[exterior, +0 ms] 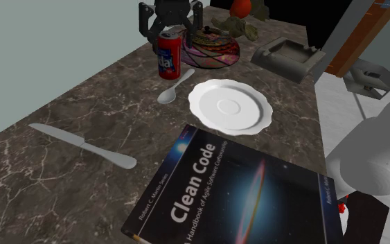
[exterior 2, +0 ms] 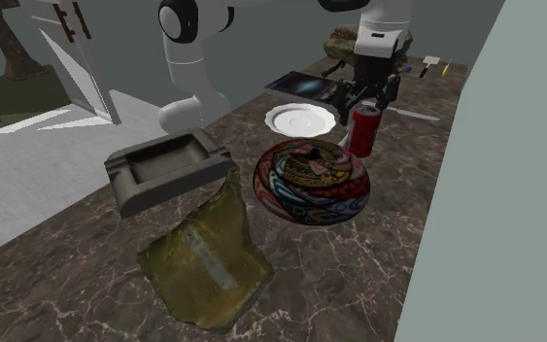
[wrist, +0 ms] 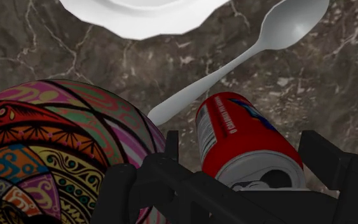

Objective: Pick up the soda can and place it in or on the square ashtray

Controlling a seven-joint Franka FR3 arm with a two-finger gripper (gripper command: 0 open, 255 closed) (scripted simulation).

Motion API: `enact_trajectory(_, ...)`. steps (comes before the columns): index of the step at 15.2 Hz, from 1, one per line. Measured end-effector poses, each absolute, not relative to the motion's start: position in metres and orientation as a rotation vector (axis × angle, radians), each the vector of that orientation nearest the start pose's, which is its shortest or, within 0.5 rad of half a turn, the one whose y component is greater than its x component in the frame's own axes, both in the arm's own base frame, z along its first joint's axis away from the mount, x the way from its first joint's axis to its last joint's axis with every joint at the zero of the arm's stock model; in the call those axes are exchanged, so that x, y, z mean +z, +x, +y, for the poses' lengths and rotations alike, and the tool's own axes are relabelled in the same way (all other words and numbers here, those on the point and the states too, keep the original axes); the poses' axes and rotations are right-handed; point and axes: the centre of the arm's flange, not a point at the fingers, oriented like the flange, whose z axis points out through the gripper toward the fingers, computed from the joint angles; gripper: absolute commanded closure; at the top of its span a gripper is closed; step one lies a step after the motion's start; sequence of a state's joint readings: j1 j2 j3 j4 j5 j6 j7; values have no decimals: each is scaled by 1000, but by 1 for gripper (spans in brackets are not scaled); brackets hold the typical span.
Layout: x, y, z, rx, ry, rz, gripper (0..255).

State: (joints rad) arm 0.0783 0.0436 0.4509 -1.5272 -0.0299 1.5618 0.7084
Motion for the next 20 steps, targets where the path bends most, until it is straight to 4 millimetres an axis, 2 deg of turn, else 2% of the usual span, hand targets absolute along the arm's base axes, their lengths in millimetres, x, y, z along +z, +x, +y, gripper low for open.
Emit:
enact_trajectory(3, 622, 493, 278, -4, -3140, 283, 0)
enact_trajectory(4, 622, 493, 278, -4, -3140, 283, 255)
enact_trajectory(14, 622, 493, 278, -6, -3139, 281, 255)
enact_trajectory(20, 649, 493, 278, -4, -3140, 283, 255)
